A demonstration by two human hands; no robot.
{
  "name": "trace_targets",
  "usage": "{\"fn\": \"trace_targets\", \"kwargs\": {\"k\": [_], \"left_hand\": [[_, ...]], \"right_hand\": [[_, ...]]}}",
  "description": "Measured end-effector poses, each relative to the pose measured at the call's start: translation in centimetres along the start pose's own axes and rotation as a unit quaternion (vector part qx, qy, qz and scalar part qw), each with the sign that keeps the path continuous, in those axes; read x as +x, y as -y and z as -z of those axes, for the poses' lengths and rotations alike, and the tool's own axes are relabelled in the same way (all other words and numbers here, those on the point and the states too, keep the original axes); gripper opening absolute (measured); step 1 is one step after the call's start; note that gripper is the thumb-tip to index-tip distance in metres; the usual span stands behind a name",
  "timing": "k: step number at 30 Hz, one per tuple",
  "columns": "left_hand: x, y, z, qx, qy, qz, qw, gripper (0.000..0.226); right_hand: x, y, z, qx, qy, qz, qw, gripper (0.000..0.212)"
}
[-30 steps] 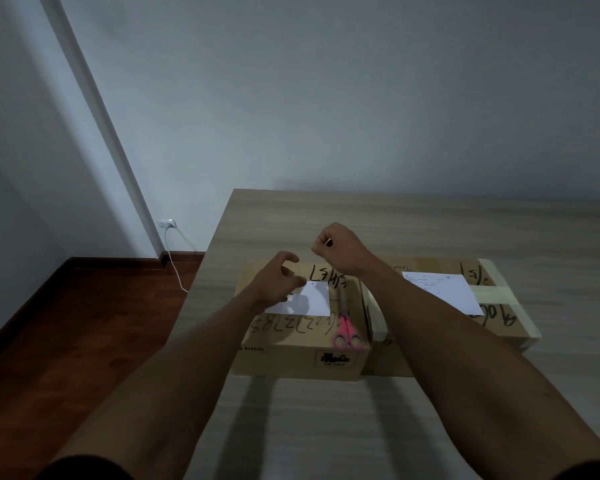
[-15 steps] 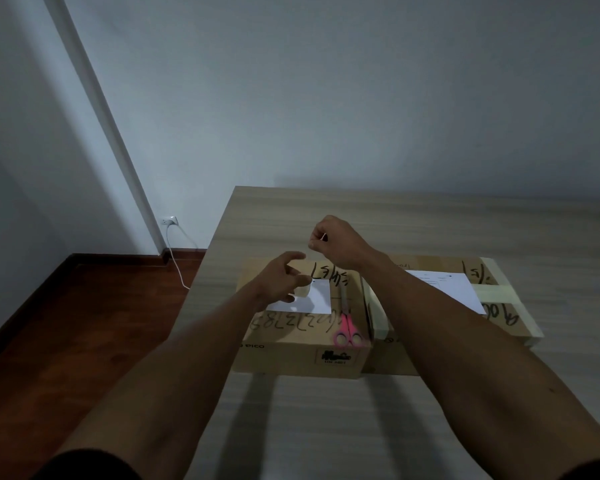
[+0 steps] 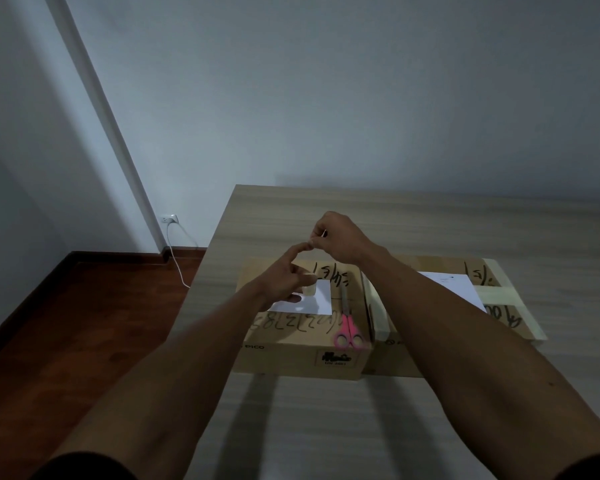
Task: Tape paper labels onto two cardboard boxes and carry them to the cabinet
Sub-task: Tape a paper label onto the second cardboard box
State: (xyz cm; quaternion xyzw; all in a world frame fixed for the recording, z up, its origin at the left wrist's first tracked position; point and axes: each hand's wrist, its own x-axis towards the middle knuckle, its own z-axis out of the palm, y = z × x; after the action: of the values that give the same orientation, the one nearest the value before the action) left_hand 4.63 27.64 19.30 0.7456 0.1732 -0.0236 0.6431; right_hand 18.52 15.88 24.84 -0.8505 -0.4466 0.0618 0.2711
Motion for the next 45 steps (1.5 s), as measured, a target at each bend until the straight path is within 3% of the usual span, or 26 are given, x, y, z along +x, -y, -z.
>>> {"fn": "trace_targets", "kwargs": {"k": [2,5,7,10,13,18,20,23,27,34,36,39,41,43,45], "left_hand": [[-0.1,0.1,0.3,0.002,0.004,-0.001,1.0,0.063],[-0.3,0.4,0.6,0.004,0.004,0.0,1.0,0.061],[-0.3,0.7,0.5,-0.002,-0.004,0.002,1.0,0.059],[-0.3,1.0,0.6,-0.008,-0.028,0.009,1.0,0.058],[-0.3,1.3,0.4,-0.02,-0.036,0.016,0.999,0.058],[0.2,1.5,-0.3,-0.034,-0.035,0.021,0.999,0.059],[0.4,1.7,-0.8,-0.035,-0.028,0.019,0.999,0.06],[0.3,1.8,-1.5,-0.034,-0.018,0.017,0.999,0.06],[0.1,2.2,-2.0,-0.032,-0.012,0.015,0.999,0.069],[-1.0,3.0,-1.4,-0.019,0.0,0.013,1.0,0.072],[-1.4,2.9,-1.0,-0.015,-0.011,0.018,1.0,0.07],[-1.7,2.6,-0.2,-0.019,-0.025,0.027,0.999,0.07],[-1.8,2.3,0.4,-0.02,-0.028,0.032,0.999,0.07],[-1.9,1.9,1.0,-0.02,-0.028,0.037,0.999,0.07],[-2.0,1.5,1.8,-0.016,-0.035,0.037,0.999,0.07]], "right_hand": [[-0.1,-0.4,-0.2,0.04,-0.006,-0.018,0.999,0.012],[-0.1,-0.6,-0.5,0.113,-0.048,-0.113,0.986,0.046],[-0.2,-0.9,-0.6,0.091,-0.058,-0.173,0.979,0.044],[-1.3,-1.1,-0.9,0.002,0.047,-0.243,0.969,0.011],[-3.5,-1.2,-1.7,-0.06,0.193,-0.296,0.934,0.02],[-6.2,-1.4,-3.1,-0.095,0.252,-0.33,0.905,0.02],[-6.9,-1.2,-3.4,-0.071,0.288,-0.379,0.876,0.03],[-7.6,-0.9,-4.0,-0.045,0.319,-0.431,0.843,0.02],[-8.9,-1.4,-5.9,-0.072,0.217,-0.4,0.888,0.037],[-11.0,-0.9,-7.9,-0.074,0.07,-0.39,0.915,0.035],[-10.8,-0.8,-7.9,-0.027,0.064,-0.412,0.908,0.03],[-10.4,-0.6,-7.7,0.156,0.048,-0.449,0.879,0.009],[-9.8,-0.5,-7.3,0.226,0.029,-0.439,0.869,0.011],[-9.4,-0.6,-6.4,0.247,0.007,-0.416,0.875,0.017],[-8.9,-0.7,-5.2,0.198,0.006,-0.382,0.903,0.018]]}}
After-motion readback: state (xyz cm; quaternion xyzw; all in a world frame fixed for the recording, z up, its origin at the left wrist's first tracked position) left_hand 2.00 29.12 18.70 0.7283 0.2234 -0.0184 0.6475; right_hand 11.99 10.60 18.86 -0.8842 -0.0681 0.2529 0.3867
